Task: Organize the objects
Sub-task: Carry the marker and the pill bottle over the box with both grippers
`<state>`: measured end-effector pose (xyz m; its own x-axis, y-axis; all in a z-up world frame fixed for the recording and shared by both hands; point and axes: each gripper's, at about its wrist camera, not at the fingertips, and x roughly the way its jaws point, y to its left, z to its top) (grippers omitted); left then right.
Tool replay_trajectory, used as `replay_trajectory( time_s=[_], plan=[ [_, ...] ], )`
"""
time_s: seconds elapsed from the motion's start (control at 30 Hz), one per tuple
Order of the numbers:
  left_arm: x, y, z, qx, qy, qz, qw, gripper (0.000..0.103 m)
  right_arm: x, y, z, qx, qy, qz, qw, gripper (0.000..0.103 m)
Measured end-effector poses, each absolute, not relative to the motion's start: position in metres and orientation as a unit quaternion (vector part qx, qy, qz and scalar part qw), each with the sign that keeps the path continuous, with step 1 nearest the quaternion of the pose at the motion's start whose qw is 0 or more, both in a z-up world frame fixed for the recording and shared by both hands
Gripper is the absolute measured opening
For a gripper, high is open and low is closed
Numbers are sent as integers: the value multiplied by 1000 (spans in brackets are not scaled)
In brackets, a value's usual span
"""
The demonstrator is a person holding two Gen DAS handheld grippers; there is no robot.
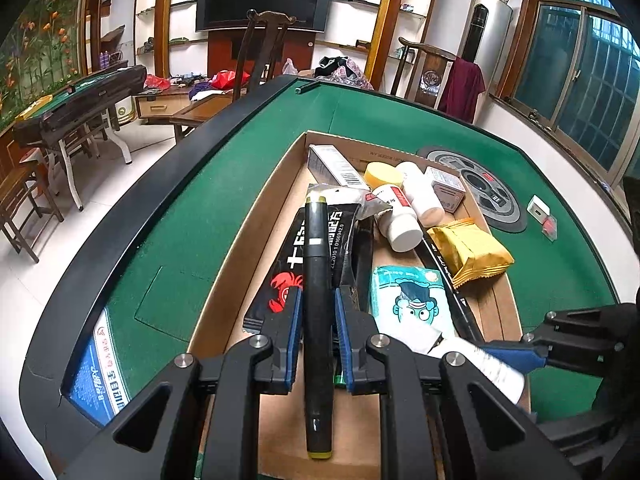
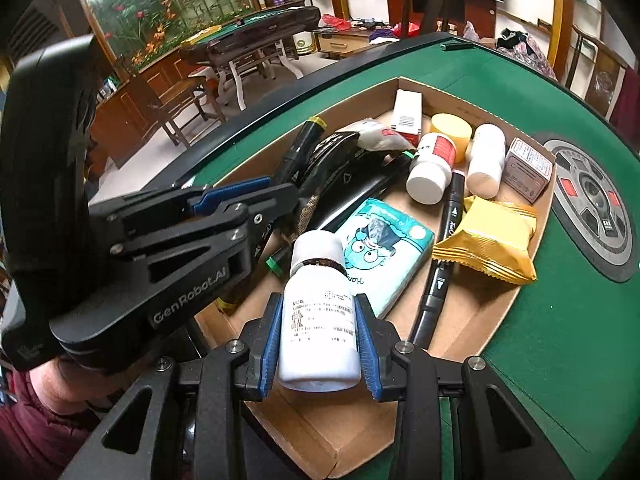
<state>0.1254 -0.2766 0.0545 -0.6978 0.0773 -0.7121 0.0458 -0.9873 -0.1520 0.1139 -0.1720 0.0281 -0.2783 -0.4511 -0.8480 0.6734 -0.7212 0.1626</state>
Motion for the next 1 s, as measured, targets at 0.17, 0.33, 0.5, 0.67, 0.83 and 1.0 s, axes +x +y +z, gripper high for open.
replay_trajectory(
  time_s=[0.17,0.33,0.5,0.67,0.83,1.0],
  plan=[
    [124,-277,53,-391,-77,917,7,16,114,-176,22,479,135,-794,349,38],
    [121,-277,51,-394,-73,916,7,16,115,-179,18,476,144,-795,347,38],
    [121,-277,50,-394,-72,916,6,16,113,-184,15,472,155,-797,343,39],
    [119,-276,48,-396,-67,916,4,16,114,-186,14,468,164,-799,340,39],
    [118,-277,46,-397,-61,916,3,16,119,-189,12,459,183,-803,334,39],
    [118,-277,46,-398,-59,915,4,16,122,-193,9,448,201,-807,328,39]
  ],
)
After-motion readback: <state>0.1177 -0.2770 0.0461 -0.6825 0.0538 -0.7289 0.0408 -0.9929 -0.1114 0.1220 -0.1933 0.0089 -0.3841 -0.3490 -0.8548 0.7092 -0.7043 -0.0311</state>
